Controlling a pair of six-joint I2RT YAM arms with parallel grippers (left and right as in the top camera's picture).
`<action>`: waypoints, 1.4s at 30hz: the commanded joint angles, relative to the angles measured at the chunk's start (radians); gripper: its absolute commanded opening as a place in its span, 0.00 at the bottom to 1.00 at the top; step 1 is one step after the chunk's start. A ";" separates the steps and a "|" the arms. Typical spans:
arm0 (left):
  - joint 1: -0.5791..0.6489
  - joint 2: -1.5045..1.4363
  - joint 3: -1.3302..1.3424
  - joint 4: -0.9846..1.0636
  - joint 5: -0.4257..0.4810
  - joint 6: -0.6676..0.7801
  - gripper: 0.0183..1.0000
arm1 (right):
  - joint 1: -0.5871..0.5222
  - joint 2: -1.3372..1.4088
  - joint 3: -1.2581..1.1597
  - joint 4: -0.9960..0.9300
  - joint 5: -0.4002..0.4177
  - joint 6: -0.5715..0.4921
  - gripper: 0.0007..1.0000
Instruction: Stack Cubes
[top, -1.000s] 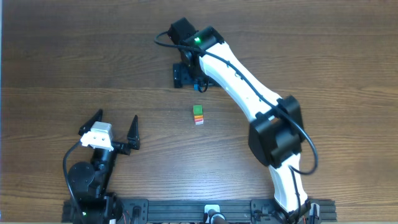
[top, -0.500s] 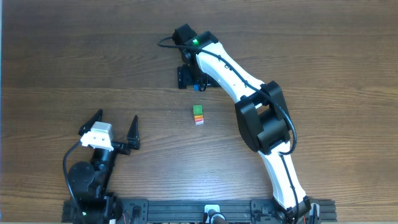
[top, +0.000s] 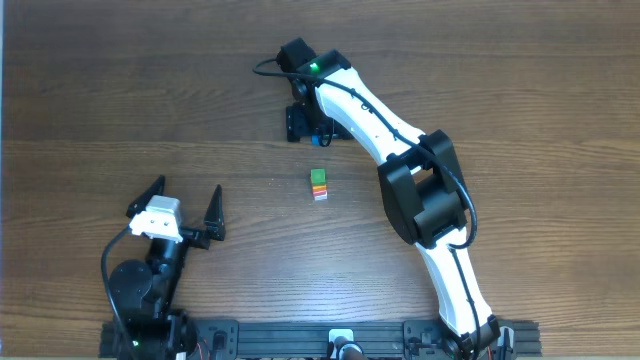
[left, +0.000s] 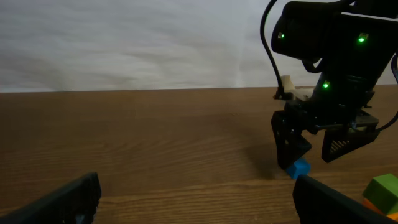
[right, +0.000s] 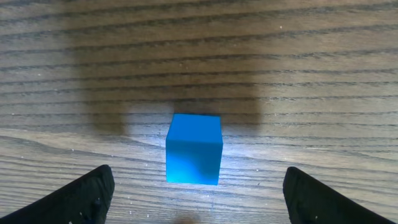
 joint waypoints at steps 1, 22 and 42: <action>-0.004 -0.006 -0.005 -0.001 0.003 0.015 1.00 | -0.005 0.027 0.025 0.005 -0.002 0.000 0.86; -0.004 -0.006 -0.005 -0.001 0.003 0.015 1.00 | -0.004 0.060 0.024 0.017 -0.010 0.002 0.30; -0.004 -0.006 -0.005 -0.001 0.003 0.015 1.00 | -0.005 -0.016 0.113 -0.093 -0.013 -0.009 0.12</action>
